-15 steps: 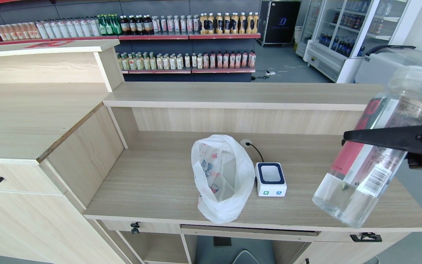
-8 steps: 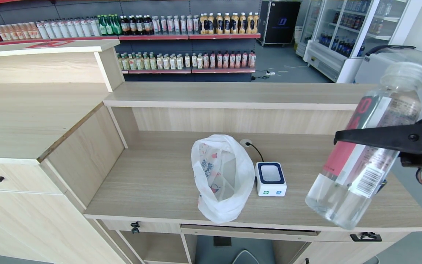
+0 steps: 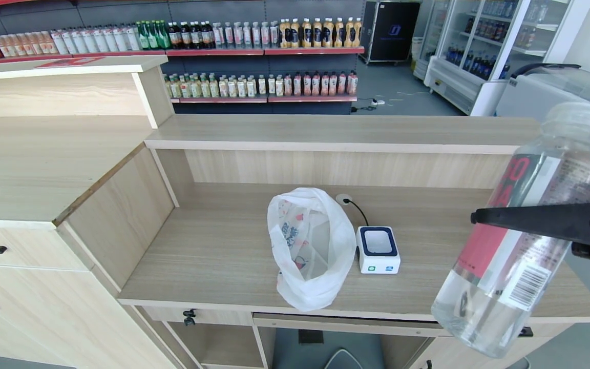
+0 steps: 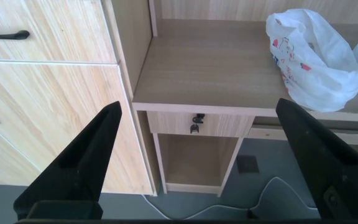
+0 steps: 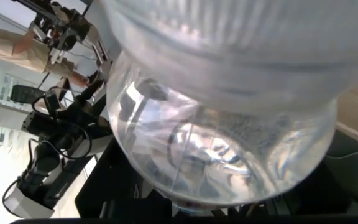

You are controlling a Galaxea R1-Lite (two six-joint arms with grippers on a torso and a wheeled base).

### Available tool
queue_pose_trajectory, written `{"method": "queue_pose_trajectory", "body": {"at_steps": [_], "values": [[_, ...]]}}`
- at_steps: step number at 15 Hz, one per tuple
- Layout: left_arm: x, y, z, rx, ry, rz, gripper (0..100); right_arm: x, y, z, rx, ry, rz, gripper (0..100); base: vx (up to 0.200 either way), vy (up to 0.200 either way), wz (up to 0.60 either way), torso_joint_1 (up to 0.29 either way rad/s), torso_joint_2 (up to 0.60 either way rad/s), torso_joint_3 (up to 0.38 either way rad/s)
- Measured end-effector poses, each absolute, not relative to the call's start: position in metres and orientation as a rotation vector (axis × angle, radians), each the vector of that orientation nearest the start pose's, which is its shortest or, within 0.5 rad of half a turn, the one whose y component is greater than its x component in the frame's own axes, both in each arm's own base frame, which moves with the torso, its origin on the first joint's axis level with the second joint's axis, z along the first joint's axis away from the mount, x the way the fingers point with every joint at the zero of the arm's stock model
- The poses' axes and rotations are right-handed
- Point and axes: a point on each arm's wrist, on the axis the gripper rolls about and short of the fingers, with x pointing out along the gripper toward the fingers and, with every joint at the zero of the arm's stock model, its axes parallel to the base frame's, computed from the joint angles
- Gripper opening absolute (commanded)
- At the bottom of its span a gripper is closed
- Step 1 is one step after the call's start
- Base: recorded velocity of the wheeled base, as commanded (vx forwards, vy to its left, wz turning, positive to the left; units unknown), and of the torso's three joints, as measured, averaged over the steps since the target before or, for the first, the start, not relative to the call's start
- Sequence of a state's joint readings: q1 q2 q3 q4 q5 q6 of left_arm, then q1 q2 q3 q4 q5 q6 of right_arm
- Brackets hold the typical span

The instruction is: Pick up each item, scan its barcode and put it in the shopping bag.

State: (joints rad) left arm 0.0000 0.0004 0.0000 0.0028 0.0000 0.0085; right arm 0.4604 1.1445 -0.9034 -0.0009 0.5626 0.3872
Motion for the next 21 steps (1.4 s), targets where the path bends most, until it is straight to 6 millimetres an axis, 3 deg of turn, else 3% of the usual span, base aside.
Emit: {"method": "queue_pose_trajectory", "body": {"at_steps": [5,8,10,13,18,21], "values": [[-0.023,0.000,0.075,0.009,0.004,0.000,100,0.144,0.083,0.283,0.341,0.406,0.902,0,0.000,0.000,0.00,0.000,0.00,0.000],[-0.023,0.000,0.075,0.009,0.004,0.000,100,0.185,0.071,0.279,0.169,0.202,0.641,0,0.000,0.000,0.00,0.000,0.00,0.000],[-0.023,0.000,0.075,0.009,0.004,0.000,100,0.219,0.054,0.260,-0.099,0.120,0.462,0,0.000,0.000,0.00,0.000,0.00,0.000],[-0.023,0.000,0.075,0.008,0.004,-0.001,100,0.253,0.022,0.228,-0.463,0.018,0.270,0,0.000,0.000,0.00,0.000,0.00,0.000],[-0.023,0.000,0.075,0.009,0.004,0.000,100,0.283,-0.006,0.188,-0.759,0.005,0.183,0,0.000,0.000,0.00,0.000,0.00,0.000],[-0.023,0.000,0.075,0.008,0.004,-0.001,100,0.295,-0.014,0.176,-0.831,-0.059,0.278,0,0.000,0.000,0.60,0.004,0.00,0.004]]}}
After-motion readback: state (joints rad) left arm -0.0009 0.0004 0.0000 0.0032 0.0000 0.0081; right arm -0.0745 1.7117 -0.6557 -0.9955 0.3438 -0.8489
